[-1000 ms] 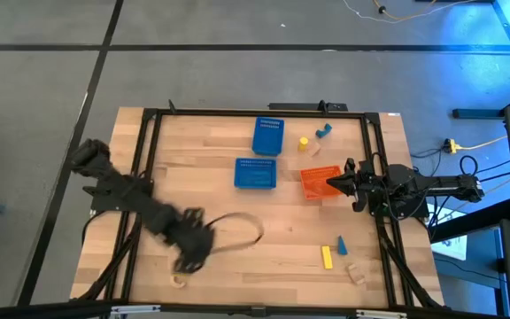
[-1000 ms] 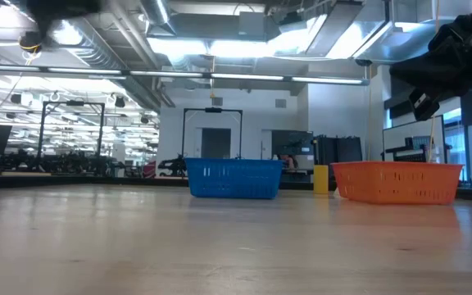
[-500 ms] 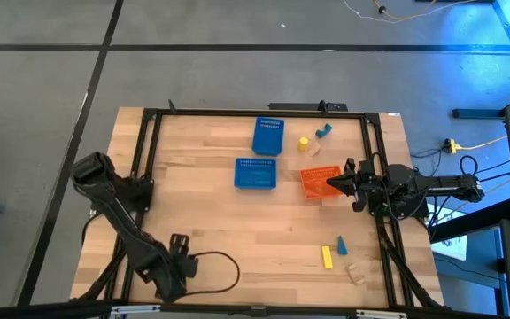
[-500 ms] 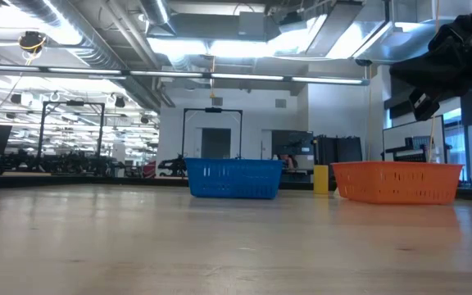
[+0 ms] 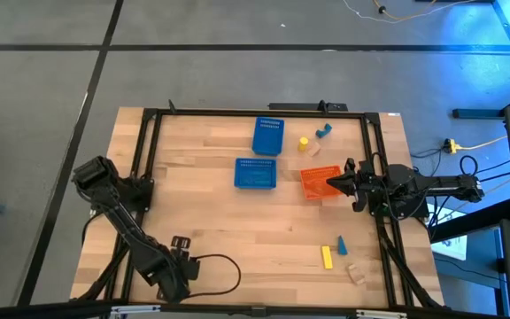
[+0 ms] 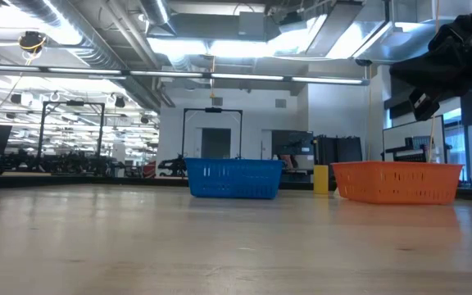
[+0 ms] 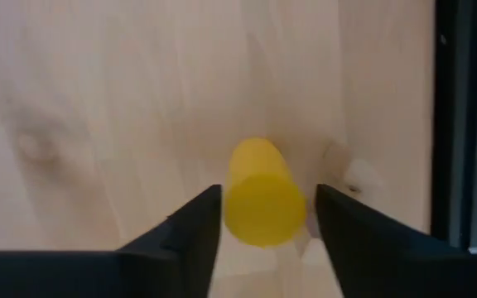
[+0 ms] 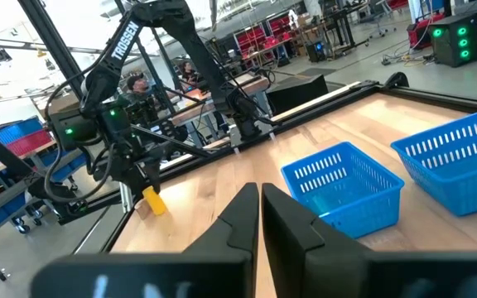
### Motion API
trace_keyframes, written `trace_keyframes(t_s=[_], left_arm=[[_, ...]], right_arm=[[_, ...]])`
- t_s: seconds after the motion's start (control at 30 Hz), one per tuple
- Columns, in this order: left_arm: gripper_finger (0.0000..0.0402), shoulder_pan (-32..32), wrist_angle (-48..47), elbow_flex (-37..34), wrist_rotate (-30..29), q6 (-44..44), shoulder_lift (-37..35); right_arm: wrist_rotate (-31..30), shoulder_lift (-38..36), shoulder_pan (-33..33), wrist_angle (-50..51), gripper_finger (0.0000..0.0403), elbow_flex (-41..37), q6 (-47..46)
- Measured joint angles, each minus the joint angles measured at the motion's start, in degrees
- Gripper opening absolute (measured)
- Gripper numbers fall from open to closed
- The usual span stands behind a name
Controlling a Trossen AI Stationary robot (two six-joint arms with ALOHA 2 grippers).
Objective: Sort & place blocks by color
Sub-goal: Put the bottom left yellow block into the top blue basket
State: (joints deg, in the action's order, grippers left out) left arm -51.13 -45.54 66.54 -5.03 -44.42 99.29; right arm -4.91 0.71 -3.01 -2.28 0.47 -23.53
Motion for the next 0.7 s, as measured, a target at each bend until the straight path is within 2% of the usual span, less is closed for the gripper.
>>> trace_keyframes(t_s=[0.1,0.13,0.3,0.4,0.5,0.57,0.7], left_arm=[[0.0115,0.03,0.02,0.04,0.08,0.01,0.00],[0.0109,0.06,0.04,0.04,0.03,0.21,0.00],[0.0109,2.88,-1.14,0.02,1.74,4.20,-1.63],[0.0109,7.71,-5.54,0.02,-1.74,9.40,-6.93],[0.0109,16.25,-8.78,0.02,-8.53,18.34,-14.16],[0.0109,25.55,-7.31,0.39,-11.08,25.95,-18.17],[0.0109,46.21,-5.41,7.21,-9.61,42.42,-18.20]], right_arm=[[0.00,0.00,0.00,-0.01,0.0020,0.00,0.00],[0.00,0.00,-0.02,-0.01,0.0020,0.00,0.00],[0.00,0.00,0.00,-0.02,0.0020,0.00,0.00],[-0.01,0.00,-0.01,-0.01,0.0020,0.00,0.00],[-0.01,0.00,-0.02,-0.02,0.0020,0.00,0.00],[0.00,0.02,0.00,-0.02,0.0020,0.00,0.00],[0.00,0.02,-0.01,-0.02,0.0020,0.00,0.00]])
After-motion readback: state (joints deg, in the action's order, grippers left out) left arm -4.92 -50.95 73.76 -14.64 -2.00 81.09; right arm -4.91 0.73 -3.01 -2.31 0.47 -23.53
